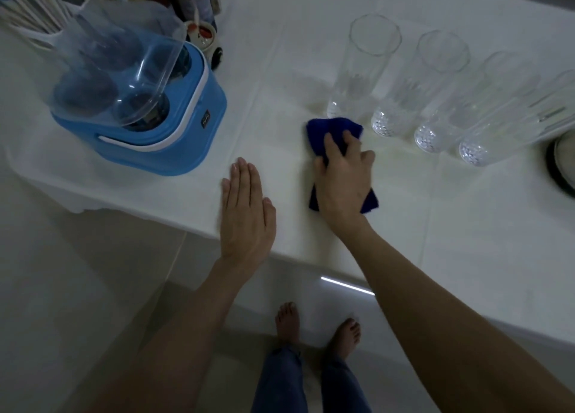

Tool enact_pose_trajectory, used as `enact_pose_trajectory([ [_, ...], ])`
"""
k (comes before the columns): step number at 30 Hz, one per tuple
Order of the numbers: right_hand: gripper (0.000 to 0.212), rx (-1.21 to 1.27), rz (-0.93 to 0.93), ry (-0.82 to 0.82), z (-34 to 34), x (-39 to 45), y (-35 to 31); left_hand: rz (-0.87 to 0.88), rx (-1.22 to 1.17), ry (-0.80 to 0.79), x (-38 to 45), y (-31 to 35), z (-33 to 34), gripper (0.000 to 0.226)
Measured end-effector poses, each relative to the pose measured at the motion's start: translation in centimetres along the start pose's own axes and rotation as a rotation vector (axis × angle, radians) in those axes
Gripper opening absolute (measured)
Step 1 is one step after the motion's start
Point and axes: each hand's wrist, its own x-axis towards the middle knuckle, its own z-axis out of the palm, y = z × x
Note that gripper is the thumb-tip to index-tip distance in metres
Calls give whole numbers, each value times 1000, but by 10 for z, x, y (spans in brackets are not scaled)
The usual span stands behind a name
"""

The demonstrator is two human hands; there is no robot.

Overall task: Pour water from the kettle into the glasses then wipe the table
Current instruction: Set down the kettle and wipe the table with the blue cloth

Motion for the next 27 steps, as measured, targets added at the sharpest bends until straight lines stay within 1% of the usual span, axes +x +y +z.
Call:
enact_pose_trajectory([
  [1, 39, 3, -60, -17, 5, -1, -8, 12, 19, -7, -1, -2, 0, 60],
  [3, 37, 13, -237, -59, 7, -8, -15, 3, 105, -23, -3, -4, -1, 61],
  [6, 34, 66, -536, -186, -7, -21, 0, -68, 181, -26, -7, -8, -4, 64],
  [7, 33, 80, -597, -189, -13, -24, 10, -73, 177, -29, -9, -10, -4, 64],
  [8, 32, 76, -614, -160, -19, -26, 20, -66, 168, -32, -10, -11, -5, 64],
  [9, 31, 60, -576, -117, -22, -25, 29, -58, 155, -29, -10, -11, -5, 64],
  [12, 39, 7, -239, -9, -16, -11, 29, -53, 124, -12, -10, -10, -4, 63],
  [13, 42, -8, -183, 9, -9, -6, 20, -52, 121, -11, -10, -10, -3, 63],
  [15, 43, -4, -207, -23, 2, -3, -2, -48, 131, -13, -10, -10, -3, 63],
  [18, 34, 39, -372, -89, 9, -19, -21, -58, 141, -18, -11, -11, -2, 64],
  [20, 34, 81, -450, -154, 0, -44, -16, -71, 131, -27, -11, -11, -3, 65],
  [22, 33, 113, -511, -177, -16, -69, 3, -64, 131, -36, -11, -11, -5, 66],
  [24, 32, 92, -538, -162, -34, -85, 35, -56, 133, -41, -11, -12, -6, 67],
  [26, 31, 38, -508, -109, -53, -86, 71, -58, 129, -43, -11, -11, -6, 68],
  [27, 32, 11, -452, -76, -59, -81, 84, -60, 127, -40, -11, -11, -6, 68],
])
